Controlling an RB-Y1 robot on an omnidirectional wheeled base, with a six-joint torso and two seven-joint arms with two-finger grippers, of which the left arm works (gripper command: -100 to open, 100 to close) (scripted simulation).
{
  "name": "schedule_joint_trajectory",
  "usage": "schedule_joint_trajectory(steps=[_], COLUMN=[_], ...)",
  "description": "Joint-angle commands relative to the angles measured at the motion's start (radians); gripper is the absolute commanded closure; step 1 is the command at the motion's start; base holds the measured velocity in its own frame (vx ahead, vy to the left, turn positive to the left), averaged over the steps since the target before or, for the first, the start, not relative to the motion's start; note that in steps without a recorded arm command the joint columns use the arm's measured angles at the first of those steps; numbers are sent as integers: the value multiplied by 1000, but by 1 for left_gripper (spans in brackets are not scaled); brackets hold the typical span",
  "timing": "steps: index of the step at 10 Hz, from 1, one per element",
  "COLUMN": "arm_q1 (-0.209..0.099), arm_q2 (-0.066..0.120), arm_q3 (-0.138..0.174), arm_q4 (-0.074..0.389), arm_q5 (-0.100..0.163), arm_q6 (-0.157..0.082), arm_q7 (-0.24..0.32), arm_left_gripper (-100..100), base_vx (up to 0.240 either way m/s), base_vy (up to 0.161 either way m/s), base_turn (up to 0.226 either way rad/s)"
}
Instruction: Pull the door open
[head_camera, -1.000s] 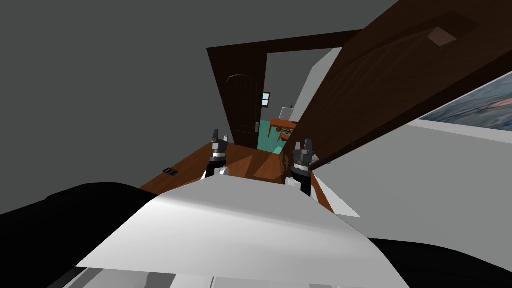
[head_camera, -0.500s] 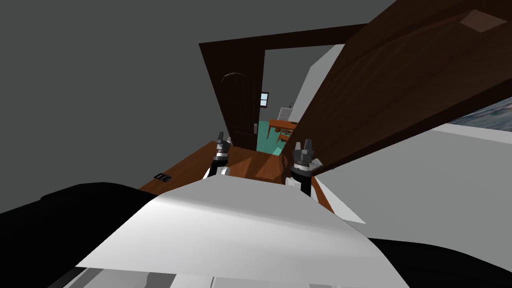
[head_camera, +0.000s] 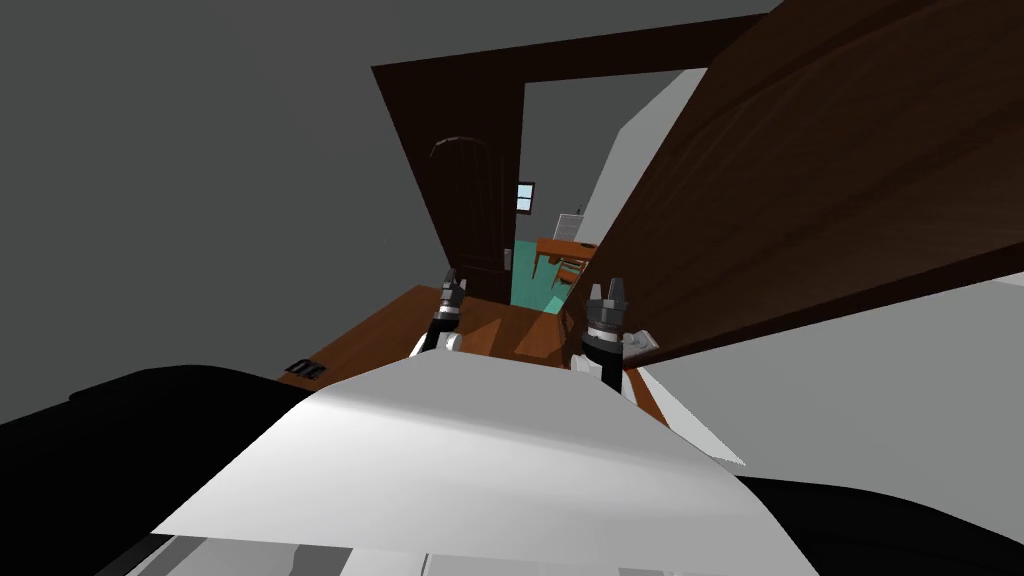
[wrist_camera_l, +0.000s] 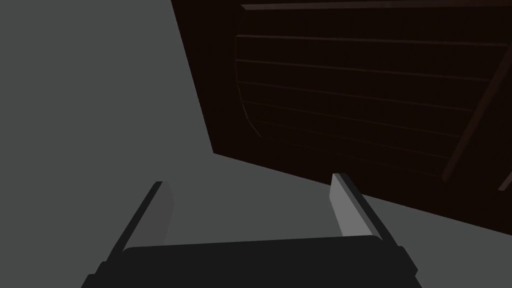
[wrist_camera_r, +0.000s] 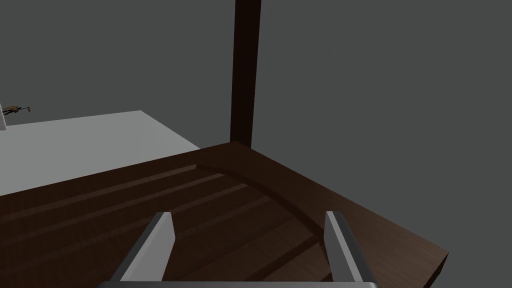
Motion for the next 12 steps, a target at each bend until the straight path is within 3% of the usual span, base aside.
schedule_joint_trajectory(steps=[1,4,12], arm_q1=[-21,-56,-124], arm_q2=[12,26,46], arm_q3=[4,8,14], arm_q4=[37,109,248], arm_q5=[2,3,6], arm_q6=[16,30,56], arm_q7=[4,9,18], arm_left_gripper=[-100,-100,-100], base_vx=[159,174,119], base_vy=[2,2,-3], base_turn=[-63,-44,-35])
